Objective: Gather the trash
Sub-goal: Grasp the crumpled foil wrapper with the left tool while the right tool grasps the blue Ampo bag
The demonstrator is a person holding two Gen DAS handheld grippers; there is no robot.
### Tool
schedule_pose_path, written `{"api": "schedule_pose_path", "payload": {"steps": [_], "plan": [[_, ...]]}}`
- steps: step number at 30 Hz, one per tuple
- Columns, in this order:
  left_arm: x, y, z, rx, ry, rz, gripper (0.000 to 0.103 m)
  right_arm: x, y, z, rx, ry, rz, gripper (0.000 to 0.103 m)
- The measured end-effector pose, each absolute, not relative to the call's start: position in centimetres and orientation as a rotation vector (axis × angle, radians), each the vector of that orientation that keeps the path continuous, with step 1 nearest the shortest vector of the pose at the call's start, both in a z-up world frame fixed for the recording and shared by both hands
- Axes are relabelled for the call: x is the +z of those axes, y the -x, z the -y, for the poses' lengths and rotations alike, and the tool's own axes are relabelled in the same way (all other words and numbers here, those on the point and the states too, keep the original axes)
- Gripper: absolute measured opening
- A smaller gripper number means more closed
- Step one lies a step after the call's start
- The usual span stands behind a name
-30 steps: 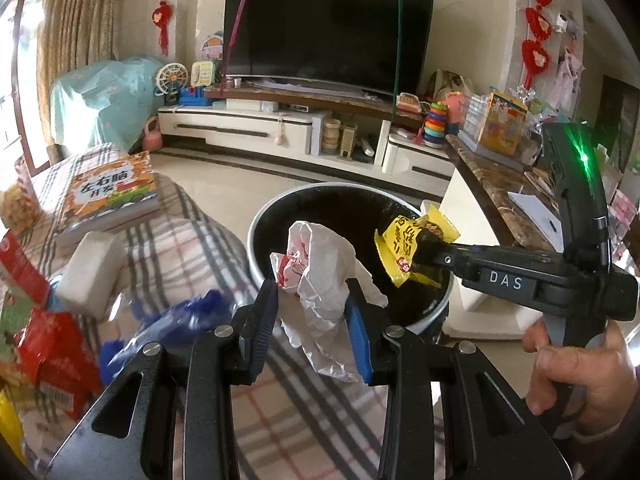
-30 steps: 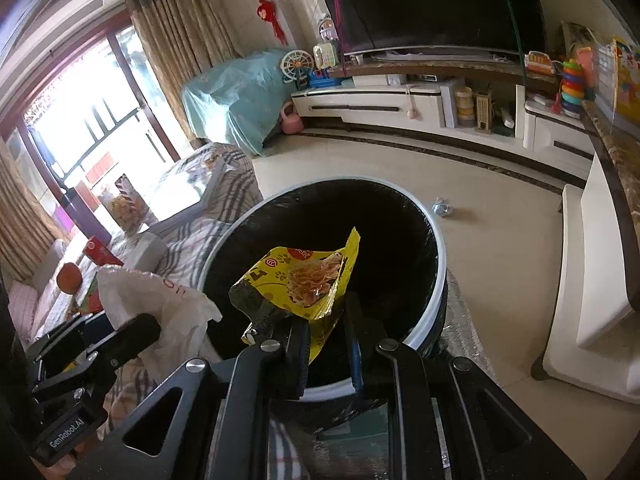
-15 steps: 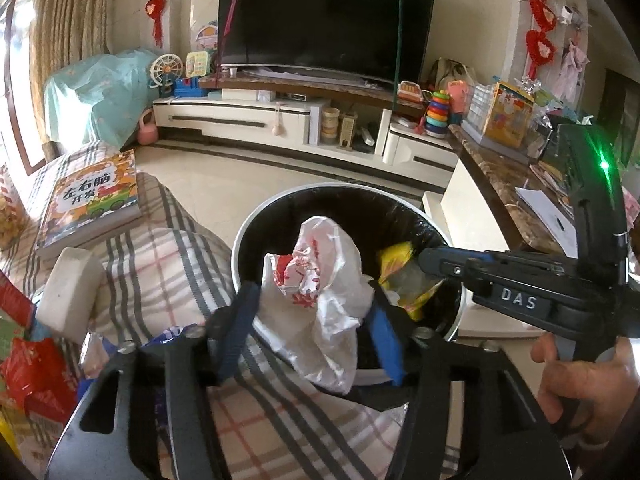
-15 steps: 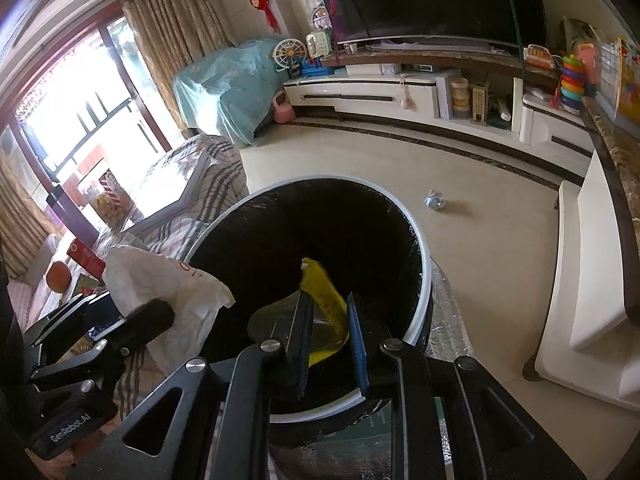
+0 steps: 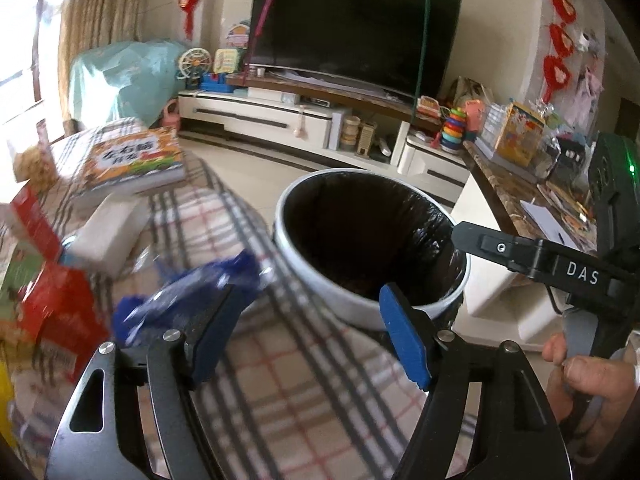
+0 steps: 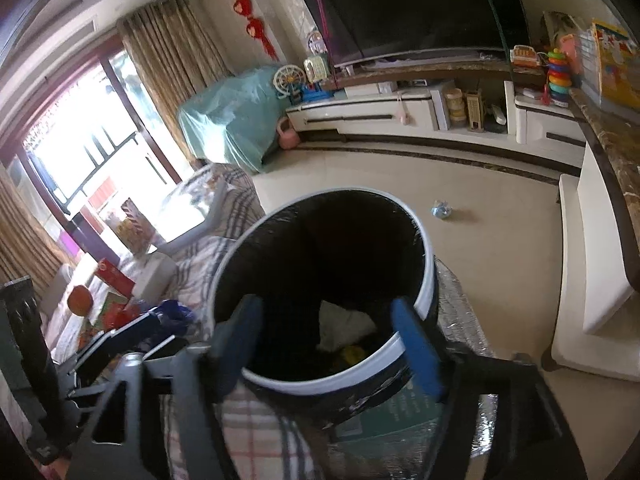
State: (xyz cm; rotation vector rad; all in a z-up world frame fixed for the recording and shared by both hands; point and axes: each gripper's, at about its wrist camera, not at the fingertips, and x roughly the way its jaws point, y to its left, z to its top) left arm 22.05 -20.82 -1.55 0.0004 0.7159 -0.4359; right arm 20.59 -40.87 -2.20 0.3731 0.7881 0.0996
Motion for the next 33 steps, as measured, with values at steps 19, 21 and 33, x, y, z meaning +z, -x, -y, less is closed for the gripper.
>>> {"api": "schedule_pose_path", "payload": {"steps": [19, 21, 33], "plan": [[-2.2, -15.7, 10.6, -0.294, 0.083, -0.704, 0.073, -3.2, -16.9, 33.9, 0.2, -0.402, -0.798, 0.086], [-2.3, -15.3, 9.8, -0.279, 0.087, -0.704, 0.073, -3.4, -16.7, 33.2, 0.214, -0.4, -0.802, 0.086], [-3.6, -13.5, 4.5, -0.169, 0.126, -0.721, 0.074, -3.9, -16.7, 27.9, 0.297, -0.37, -0.829, 0.087]]}}
